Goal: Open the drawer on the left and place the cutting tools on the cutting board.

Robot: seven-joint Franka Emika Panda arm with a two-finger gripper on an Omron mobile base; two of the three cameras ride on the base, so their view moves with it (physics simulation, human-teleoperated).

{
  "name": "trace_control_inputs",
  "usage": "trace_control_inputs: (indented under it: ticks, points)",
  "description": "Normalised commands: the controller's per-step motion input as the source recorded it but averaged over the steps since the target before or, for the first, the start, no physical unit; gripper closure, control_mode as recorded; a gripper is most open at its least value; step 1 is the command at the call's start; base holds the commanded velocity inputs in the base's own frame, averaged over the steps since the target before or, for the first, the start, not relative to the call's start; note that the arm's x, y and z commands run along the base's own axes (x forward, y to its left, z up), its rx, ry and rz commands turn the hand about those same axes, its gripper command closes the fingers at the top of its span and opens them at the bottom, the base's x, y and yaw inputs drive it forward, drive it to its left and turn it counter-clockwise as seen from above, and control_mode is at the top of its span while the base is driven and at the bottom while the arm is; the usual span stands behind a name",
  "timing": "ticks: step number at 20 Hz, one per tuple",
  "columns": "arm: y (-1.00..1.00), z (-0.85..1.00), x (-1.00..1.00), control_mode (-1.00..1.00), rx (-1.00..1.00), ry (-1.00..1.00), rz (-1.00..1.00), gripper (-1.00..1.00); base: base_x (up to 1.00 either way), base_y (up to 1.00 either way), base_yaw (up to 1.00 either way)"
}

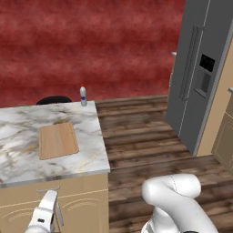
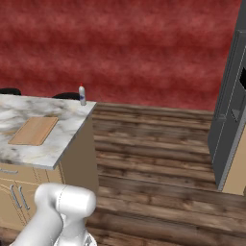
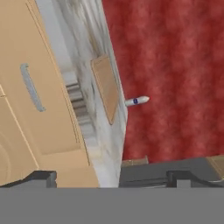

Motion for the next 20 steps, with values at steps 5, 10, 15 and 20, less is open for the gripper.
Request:
trace_control_inputs:
  ticks: [5, 10, 15, 20]
  points:
    - [0.00, -0.34, 0.49, -1.00, -0.07, 0.00, 0.12, -1.00, 0.00, 0.00, 0.00]
    - [0.00, -0.31, 0.49, -1.00, -0.05, 0.00, 0.10, -1.00, 0.00, 0.00, 0.00]
    - [0.02, -0.52, 0.34, -1.00, -0.18, 0.00, 0.07, -1.00, 0.00, 0.00, 0.00]
    - [0.14, -0.58, 0.19, -1.00, -0.26, 0.00, 0.01, -1.00, 0.00, 0.00, 0.00]
